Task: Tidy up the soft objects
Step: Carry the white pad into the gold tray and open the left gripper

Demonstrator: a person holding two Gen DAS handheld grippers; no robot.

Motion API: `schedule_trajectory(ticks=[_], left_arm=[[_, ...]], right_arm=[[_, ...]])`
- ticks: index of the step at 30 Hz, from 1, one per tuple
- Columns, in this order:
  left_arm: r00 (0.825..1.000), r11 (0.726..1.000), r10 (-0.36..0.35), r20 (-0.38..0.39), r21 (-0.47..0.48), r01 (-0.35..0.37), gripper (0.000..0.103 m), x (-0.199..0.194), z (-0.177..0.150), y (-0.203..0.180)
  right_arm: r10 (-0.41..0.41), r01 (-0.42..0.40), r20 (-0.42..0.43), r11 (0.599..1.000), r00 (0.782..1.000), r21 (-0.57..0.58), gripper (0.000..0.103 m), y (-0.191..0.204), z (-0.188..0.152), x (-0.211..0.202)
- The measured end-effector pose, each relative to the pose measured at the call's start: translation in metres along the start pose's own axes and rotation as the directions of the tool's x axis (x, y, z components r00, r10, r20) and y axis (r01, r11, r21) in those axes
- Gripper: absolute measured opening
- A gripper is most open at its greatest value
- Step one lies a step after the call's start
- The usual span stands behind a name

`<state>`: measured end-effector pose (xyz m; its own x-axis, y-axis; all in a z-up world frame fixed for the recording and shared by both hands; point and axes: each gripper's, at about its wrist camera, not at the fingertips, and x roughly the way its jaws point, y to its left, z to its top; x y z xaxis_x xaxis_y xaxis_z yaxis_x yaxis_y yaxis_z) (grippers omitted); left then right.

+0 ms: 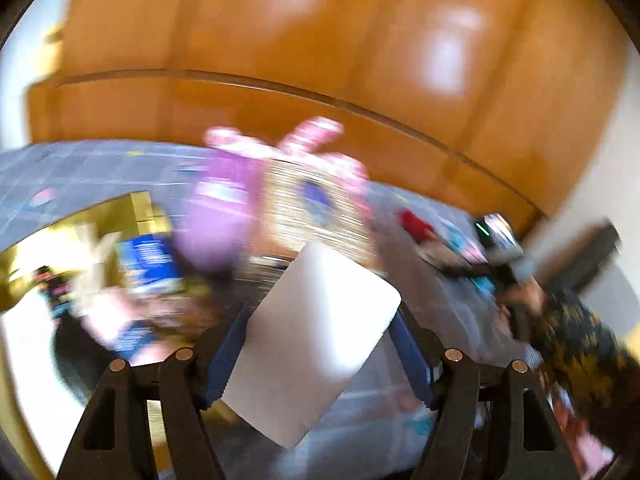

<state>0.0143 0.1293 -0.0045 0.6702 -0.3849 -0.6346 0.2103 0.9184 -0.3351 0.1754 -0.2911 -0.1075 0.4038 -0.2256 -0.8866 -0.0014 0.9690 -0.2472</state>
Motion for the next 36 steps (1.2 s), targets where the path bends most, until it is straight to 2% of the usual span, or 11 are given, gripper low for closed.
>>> schedule_trajectory(ticks=[3,6,8,10,11,14,19,22,27,33,36], left_arm=[[0.988,0.976,0.157,0.009,-0.151,-0.154,0.073,-0.013,0.008,0.052],[0.958,0.905,0.286,-0.026,-0.321,-0.279,0.073,-0.023,0.010,0.108],[0.929,0.862,0.368,-0.035,-0.360,-0.355,0.074,-0.029,0.010,0.134],[0.909,0.832,0.413,-0.051,-0.386,-0.399,0.076,-0.031,0.009,0.152],[0.890,0.809,0.452,-0.058,-0.394,-0.436,0.076,-0.033,0.010,0.164],[0.847,0.769,0.524,-0.083,-0.382,-0.513,0.083,-0.032,0.010,0.185],[0.822,0.752,0.562,-0.092,-0.357,-0.554,0.102,-0.031,0.001,0.190],[0.816,0.749,0.570,-0.101,-0.346,-0.566,0.102,-0.036,-0.007,0.183],[0.813,0.755,0.578,-0.070,-0.333,-0.565,0.103,-0.045,-0.015,0.159],[0.823,0.780,0.567,-0.046,-0.291,-0.554,0.103,-0.044,-0.018,0.129],[0.817,0.780,0.574,-0.046,-0.272,-0.564,0.103,-0.044,-0.020,0.118]], right_arm=[[-0.003,0.003,0.003,1.000,1.000,0.000,0.045,0.000,-0.001,-0.001],[-0.007,0.007,0.006,1.000,1.000,-0.002,0.045,0.001,-0.003,-0.002],[-0.010,0.010,0.008,1.000,1.000,-0.005,0.045,0.002,-0.002,-0.002],[-0.013,0.013,0.010,1.000,1.000,-0.008,0.045,0.003,-0.002,0.000],[-0.016,0.016,0.011,1.000,1.000,-0.010,0.045,0.004,-0.002,0.000],[-0.026,0.026,0.013,0.999,1.000,-0.018,0.045,0.007,-0.003,-0.001],[-0.016,0.016,0.001,1.000,1.000,-0.004,0.044,0.009,-0.003,-0.005],[0.034,-0.034,0.011,0.999,0.999,0.014,0.043,0.013,-0.004,-0.018],[0.140,-0.144,0.087,0.989,0.986,0.043,0.042,0.027,-0.004,-0.054],[0.284,-0.300,0.211,0.953,0.935,0.047,0.042,0.047,0.012,-0.106],[0.353,-0.372,0.256,0.928,0.900,0.027,0.042,0.061,0.026,-0.126]])
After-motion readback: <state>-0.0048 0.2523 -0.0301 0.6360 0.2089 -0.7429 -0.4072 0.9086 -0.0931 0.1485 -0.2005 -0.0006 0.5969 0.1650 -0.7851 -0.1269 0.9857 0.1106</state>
